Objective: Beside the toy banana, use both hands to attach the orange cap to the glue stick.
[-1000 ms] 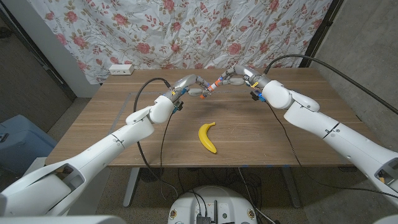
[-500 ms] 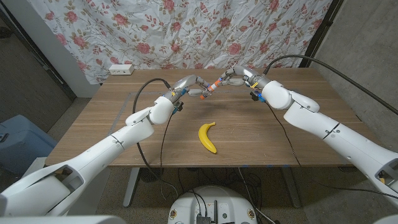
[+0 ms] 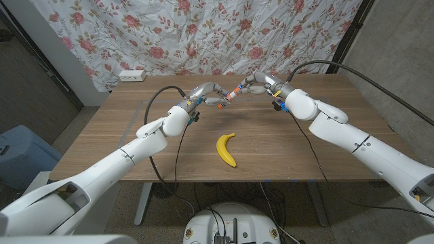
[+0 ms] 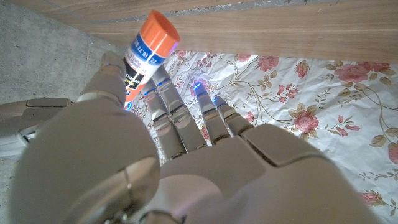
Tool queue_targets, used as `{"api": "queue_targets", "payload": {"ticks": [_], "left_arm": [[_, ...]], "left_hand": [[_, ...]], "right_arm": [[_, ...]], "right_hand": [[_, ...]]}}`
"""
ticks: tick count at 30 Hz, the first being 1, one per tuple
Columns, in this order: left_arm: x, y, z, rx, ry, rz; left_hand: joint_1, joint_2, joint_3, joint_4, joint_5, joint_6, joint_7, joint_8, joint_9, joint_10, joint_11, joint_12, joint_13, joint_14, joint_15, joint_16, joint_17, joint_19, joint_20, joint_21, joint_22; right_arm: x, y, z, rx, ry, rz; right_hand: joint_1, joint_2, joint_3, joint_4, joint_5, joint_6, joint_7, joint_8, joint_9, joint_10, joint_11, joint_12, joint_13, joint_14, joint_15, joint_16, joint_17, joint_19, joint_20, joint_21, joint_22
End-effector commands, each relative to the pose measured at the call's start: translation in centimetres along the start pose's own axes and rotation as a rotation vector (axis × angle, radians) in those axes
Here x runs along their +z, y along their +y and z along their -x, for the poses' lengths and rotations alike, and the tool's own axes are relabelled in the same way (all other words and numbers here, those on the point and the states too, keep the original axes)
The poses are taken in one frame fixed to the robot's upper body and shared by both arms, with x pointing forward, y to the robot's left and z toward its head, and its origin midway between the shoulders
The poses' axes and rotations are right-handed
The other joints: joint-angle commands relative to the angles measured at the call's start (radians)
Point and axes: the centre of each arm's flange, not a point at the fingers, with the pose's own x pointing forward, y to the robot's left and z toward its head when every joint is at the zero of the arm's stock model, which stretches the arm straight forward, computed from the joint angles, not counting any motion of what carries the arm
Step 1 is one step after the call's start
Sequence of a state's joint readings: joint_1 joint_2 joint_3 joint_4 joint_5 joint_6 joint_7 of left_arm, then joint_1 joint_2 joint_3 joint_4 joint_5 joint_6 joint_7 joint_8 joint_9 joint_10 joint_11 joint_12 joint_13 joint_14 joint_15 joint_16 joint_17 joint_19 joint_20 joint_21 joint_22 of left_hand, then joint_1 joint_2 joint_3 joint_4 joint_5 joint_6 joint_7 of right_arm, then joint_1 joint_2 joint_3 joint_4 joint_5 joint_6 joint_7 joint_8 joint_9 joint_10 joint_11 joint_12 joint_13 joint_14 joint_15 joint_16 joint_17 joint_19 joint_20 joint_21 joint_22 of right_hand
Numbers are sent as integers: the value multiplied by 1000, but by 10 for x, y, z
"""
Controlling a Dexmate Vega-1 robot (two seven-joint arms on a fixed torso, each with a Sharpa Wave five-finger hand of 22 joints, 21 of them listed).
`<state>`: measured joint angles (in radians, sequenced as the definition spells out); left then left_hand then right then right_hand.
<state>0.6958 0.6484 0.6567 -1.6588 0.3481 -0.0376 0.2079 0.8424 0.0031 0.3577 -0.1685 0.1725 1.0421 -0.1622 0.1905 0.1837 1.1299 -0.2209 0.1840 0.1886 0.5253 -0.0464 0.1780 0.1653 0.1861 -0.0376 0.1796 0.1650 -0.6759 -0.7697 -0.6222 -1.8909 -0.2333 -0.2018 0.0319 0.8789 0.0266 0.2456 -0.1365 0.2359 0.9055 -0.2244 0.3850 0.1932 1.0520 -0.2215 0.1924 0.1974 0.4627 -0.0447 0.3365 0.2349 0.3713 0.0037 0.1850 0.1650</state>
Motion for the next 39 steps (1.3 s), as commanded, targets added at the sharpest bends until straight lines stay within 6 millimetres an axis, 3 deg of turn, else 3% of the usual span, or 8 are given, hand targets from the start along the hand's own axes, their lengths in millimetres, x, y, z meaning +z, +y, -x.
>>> {"api": "queue_targets", "payload": {"ticks": [1, 39], "left_arm": [[0, 0, 2, 5, 0, -1], [2, 0, 0, 9, 0, -1]], "left_hand": [[-11, 27, 11, 3, 7, 103, 14, 9, 4, 4, -2, 7, 1, -4, -132, 2, 1, -2, -37, 7, 2], [-9, 28, 13, 2, 7, 102, 12, 10, 4, 3, -2, 8, 1, -4, -132, 3, 2, -1, -37, 7, 2]], "right_arm": [[2, -1, 3, -4, 1, 5], [2, -1, 4, -8, 13, -4]], "right_hand": [[2, 6, -3, 0, -1, 8, 2, -3, 3, -1, 0, 1, 4, 8, -126, 4, 1, -1, 5, 2, 2], [-1, 11, -9, -2, -5, 13, 2, -8, 4, -2, 0, 1, 4, 6, -126, 4, 1, 1, 10, 3, 2]]}}
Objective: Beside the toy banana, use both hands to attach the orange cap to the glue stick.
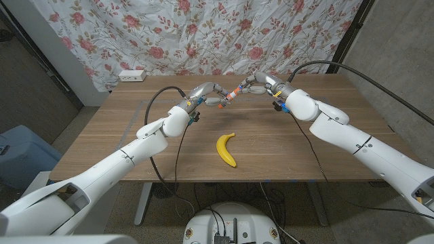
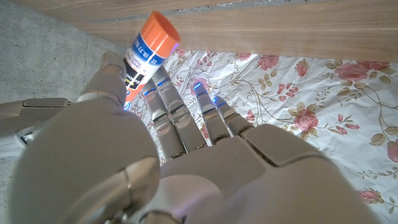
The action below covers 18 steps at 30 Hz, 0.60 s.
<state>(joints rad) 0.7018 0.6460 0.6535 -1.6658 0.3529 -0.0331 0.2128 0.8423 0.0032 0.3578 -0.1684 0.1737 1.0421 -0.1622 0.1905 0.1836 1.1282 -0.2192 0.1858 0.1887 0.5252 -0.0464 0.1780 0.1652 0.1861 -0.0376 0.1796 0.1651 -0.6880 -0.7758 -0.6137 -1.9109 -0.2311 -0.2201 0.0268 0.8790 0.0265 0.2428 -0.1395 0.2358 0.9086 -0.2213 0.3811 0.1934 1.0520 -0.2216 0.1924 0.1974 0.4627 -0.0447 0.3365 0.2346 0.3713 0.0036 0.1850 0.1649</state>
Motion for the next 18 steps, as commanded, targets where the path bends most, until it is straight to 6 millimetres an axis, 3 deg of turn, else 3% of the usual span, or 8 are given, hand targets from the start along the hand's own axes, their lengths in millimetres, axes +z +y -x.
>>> {"api": "queue_targets", "payload": {"ticks": [1, 18], "left_arm": [[1, 0, -1, 3, 0, 0], [-1, -1, -4, 9, 0, 4]], "left_hand": [[-9, 28, 13, 2, 6, 102, 12, 10, 4, 5, -4, 6, 1, -4, -132, 3, 2, -1, -36, 7, 2], [-8, 28, 13, 2, 6, 100, 12, 9, 4, 5, -4, 6, 2, -4, -132, 3, 2, -1, -35, 7, 2]], "right_arm": [[2, 0, 1, -2, 5, -2], [2, 2, -2, 8, 12, 2]], "right_hand": [[-1, 11, -6, 1, -5, 10, -1, -4, 3, -2, 0, 1, 5, 5, -126, 4, 2, 2, 12, 3, 2], [-2, 10, -9, -1, -7, 11, -1, -7, 3, -4, 0, 0, 5, 5, -125, 3, 1, 2, 14, 3, 3]]}}
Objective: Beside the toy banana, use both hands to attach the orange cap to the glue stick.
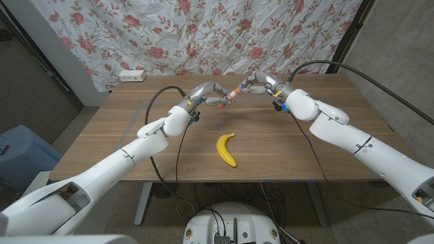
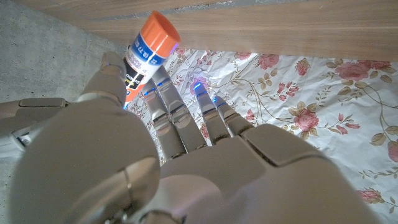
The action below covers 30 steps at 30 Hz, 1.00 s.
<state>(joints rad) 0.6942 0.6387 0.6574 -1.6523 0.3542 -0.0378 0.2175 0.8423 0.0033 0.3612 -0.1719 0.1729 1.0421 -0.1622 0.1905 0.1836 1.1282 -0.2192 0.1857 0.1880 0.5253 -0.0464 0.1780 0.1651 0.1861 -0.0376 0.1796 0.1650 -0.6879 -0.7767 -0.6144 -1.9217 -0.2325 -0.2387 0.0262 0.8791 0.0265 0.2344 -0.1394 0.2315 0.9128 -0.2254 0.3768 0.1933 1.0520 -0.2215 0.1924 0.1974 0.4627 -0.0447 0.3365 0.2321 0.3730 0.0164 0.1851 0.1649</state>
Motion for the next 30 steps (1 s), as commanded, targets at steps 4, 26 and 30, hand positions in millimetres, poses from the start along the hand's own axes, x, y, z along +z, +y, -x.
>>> {"api": "queue_targets", "payload": {"ticks": [4, 26, 30], "left_arm": [[-1, 0, -1, 7, 2, 4], [-2, 0, -3, 7, 2, 4], [-2, 0, -3, 3, 3, 2]], "left_hand": [[-8, 28, 10, 5, 7, 101, 13, 10, 4, 5, -4, 6, 2, -4, -132, 2, 2, -1, -35, 7, 2], [-8, 29, 10, 5, 7, 99, 12, 10, 5, 4, -4, 6, 2, -4, -132, 3, 2, 0, -35, 7, 2], [-8, 29, 10, 5, 7, 100, 11, 10, 5, 4, -4, 6, 2, -4, -132, 3, 2, 0, -35, 7, 2]], "right_arm": [[1, 3, -5, 12, 5, 1], [0, 3, -8, 14, 21, 6], [1, 3, -8, 14, 19, 10]], "right_hand": [[-2, 11, -1, -1, -3, 7, 3, -3, 4, -4, 0, 0, 5, 5, -125, 4, 4, 1, 1, 3, 3], [-5, 16, -4, 0, -5, 11, 3, -6, 4, -6, 0, 0, 5, 5, -124, 4, 4, 0, 2, 3, 3], [-5, 17, -5, 0, -5, 11, 3, -7, 4, -6, 0, 0, 5, 5, -124, 4, 4, 0, 1, 3, 3]]}}
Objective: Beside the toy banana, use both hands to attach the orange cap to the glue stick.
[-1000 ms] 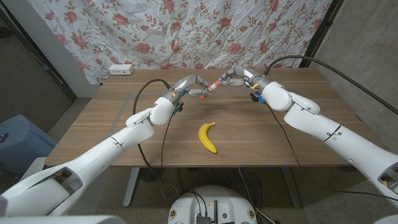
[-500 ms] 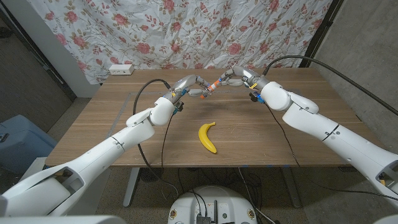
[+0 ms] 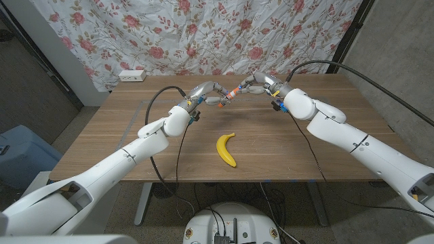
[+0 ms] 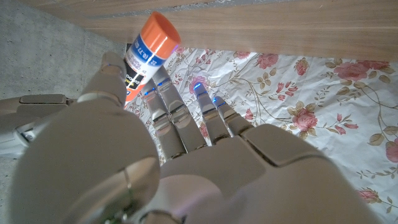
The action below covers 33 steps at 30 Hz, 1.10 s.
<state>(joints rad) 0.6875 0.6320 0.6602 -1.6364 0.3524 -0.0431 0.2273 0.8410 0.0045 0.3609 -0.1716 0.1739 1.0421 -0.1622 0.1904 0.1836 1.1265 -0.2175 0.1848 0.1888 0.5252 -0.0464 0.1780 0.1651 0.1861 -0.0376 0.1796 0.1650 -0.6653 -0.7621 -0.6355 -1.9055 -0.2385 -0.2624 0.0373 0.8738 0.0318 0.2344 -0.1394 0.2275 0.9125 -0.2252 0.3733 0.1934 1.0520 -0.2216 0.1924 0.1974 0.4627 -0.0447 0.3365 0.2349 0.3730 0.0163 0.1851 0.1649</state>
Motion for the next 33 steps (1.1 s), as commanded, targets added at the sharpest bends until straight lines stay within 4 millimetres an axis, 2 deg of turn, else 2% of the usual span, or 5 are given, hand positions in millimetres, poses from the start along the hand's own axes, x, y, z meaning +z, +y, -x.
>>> {"api": "queue_targets", "payload": {"ticks": [1, 33], "left_arm": [[0, 0, -1, -5, 1, 0], [2, 0, 1, -8, 4, -11]], "left_hand": [[-7, 27, 10, 5, 6, 101, 10, 10, 5, 5, -6, 7, 1, -4, -131, 3, 2, 0, -34, 7, 2], [-2, 29, 11, 3, 6, 100, 11, 10, 5, 5, -6, 7, 1, -5, -132, 3, 2, 0, -34, 7, 2]], "right_arm": [[2, -1, -1, 0, 2, 9], [8, 1, -4, 28, 1, 48]], "right_hand": [[0, 11, -5, -1, -1, 11, 3, -3, 4, -6, 0, 0, 5, 5, -124, 4, 1, 0, 1, 3, 3], [3, 11, -9, -5, -3, 29, 3, 0, 5, 1, 0, 3, 5, 8, -125, 5, 0, 2, 2, 3, 3]]}}
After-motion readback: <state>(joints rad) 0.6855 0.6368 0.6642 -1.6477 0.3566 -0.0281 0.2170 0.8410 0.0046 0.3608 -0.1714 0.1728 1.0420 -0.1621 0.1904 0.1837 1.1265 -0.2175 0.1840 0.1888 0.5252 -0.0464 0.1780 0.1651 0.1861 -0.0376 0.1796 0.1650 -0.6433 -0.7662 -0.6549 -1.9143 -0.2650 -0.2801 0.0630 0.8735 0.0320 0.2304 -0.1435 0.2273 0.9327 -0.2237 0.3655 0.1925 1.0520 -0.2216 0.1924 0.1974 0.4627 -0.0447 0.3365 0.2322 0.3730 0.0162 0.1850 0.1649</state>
